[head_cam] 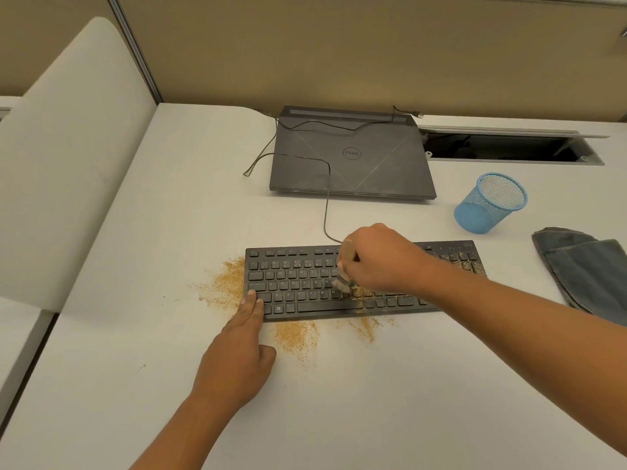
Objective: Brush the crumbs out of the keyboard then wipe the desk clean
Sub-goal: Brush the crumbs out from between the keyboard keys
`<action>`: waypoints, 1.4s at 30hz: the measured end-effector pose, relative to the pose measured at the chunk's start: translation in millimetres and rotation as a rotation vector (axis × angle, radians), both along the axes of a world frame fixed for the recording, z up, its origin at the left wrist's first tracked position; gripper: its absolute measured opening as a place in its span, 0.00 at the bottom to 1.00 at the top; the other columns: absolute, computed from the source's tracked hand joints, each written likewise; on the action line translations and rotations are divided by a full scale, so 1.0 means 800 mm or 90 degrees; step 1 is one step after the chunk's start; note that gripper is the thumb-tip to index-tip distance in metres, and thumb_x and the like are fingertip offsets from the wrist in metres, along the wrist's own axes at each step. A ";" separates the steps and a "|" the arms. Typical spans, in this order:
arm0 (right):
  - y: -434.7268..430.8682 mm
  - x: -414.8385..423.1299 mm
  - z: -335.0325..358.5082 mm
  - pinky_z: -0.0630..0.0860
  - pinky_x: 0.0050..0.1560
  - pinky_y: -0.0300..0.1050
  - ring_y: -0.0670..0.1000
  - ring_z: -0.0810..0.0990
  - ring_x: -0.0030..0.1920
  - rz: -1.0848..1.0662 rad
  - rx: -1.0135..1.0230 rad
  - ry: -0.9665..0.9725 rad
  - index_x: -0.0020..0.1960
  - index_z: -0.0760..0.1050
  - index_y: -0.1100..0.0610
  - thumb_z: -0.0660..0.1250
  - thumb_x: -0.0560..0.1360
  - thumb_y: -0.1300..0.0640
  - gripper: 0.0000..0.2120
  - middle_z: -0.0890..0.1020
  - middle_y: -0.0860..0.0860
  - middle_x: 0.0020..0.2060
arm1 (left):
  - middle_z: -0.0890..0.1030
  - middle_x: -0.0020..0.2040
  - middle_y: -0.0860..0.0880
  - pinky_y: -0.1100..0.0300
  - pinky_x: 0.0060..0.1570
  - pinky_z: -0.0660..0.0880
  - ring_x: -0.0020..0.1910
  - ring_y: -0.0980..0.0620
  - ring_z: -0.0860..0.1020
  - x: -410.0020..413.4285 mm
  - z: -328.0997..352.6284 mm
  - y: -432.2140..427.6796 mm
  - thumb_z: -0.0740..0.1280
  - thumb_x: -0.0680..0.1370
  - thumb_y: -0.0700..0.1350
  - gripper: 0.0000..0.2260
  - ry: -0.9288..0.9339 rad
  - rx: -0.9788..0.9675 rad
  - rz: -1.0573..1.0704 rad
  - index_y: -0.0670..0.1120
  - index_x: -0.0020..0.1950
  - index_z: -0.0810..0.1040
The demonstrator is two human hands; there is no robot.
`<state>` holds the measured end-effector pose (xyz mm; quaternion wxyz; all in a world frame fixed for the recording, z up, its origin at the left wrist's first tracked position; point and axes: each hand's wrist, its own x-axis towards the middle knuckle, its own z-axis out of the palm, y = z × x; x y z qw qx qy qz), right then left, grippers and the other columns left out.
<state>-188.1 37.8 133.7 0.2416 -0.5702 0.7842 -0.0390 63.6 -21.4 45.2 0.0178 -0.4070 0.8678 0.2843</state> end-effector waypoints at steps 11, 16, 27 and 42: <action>0.000 0.014 0.005 0.71 0.28 0.42 0.49 0.73 0.29 -0.004 0.056 0.034 0.33 0.71 0.59 0.65 0.78 0.59 0.14 0.76 0.51 0.30 | 0.38 0.75 0.61 0.62 0.67 0.66 0.78 0.58 0.53 0.000 -0.002 0.001 0.59 0.79 0.45 0.31 -0.002 -0.004 0.001 0.49 0.81 0.50; -0.007 0.019 0.014 0.68 0.30 0.40 0.49 0.73 0.31 0.000 0.002 -0.002 0.36 0.75 0.59 0.64 0.78 0.58 0.13 0.76 0.51 0.31 | 0.39 0.75 0.61 0.61 0.67 0.67 0.78 0.57 0.54 0.000 -0.001 0.001 0.59 0.79 0.44 0.32 0.006 -0.001 0.004 0.49 0.81 0.51; -0.018 0.033 -0.005 0.72 0.31 0.44 0.52 0.78 0.36 -0.074 0.005 -0.100 0.38 0.78 0.62 0.63 0.77 0.62 0.11 0.82 0.54 0.41 | 0.39 0.75 0.61 0.61 0.67 0.66 0.78 0.57 0.53 0.000 -0.003 0.001 0.59 0.79 0.44 0.31 0.011 -0.001 0.005 0.48 0.81 0.51; 0.009 0.005 0.002 0.76 0.34 0.45 0.50 0.79 0.34 0.033 0.022 -0.027 0.36 0.77 0.55 0.66 0.77 0.55 0.11 0.82 0.51 0.35 | 0.39 0.76 0.61 0.61 0.69 0.65 0.78 0.58 0.52 0.002 -0.006 0.000 0.59 0.79 0.44 0.31 0.012 0.002 0.004 0.49 0.80 0.51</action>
